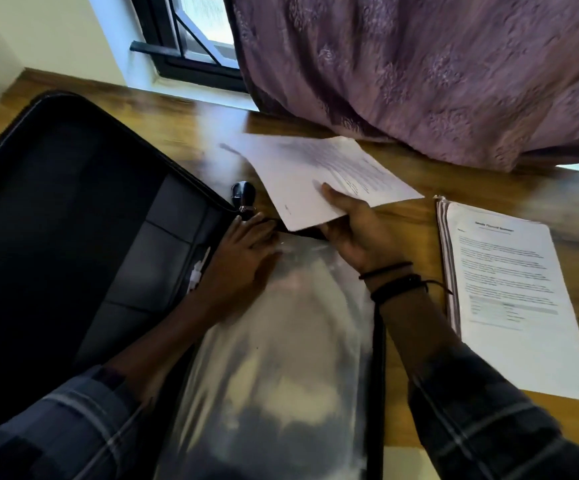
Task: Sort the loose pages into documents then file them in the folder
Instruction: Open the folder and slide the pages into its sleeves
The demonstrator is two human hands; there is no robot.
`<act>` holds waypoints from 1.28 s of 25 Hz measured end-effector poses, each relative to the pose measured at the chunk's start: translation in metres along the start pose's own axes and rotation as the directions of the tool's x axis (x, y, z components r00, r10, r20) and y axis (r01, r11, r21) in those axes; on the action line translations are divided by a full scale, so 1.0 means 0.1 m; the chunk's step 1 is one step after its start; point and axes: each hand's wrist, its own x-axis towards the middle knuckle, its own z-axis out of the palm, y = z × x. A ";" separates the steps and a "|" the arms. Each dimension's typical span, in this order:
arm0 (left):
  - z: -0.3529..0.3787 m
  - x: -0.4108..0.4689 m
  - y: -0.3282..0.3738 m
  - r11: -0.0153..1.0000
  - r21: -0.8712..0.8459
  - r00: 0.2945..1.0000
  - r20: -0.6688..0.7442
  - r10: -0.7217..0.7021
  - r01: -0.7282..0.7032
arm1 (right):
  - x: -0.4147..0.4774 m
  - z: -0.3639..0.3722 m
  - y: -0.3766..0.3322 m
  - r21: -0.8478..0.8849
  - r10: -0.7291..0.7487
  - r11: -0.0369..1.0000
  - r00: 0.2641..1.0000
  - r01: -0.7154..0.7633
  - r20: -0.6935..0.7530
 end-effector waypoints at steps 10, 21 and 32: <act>-0.21 0.13 -0.04 0.989 -0.146 0.999 -0.035 0.026 -0.031 | 0.39 0.36 0.10 -0.379 -0.109 0.923 0.988 0.062 -0.105; -0.33 0.25 -0.01 0.950 -0.312 0.995 -0.087 -0.052 0.022 | 0.20 0.05 -0.06 -0.680 -0.144 0.728 0.989 0.088 -0.025; -0.38 0.49 0.08 0.901 -0.365 0.953 0.267 -0.141 0.235 | 0.34 -0.01 -0.23 -0.565 -0.231 0.808 0.972 0.166 -0.044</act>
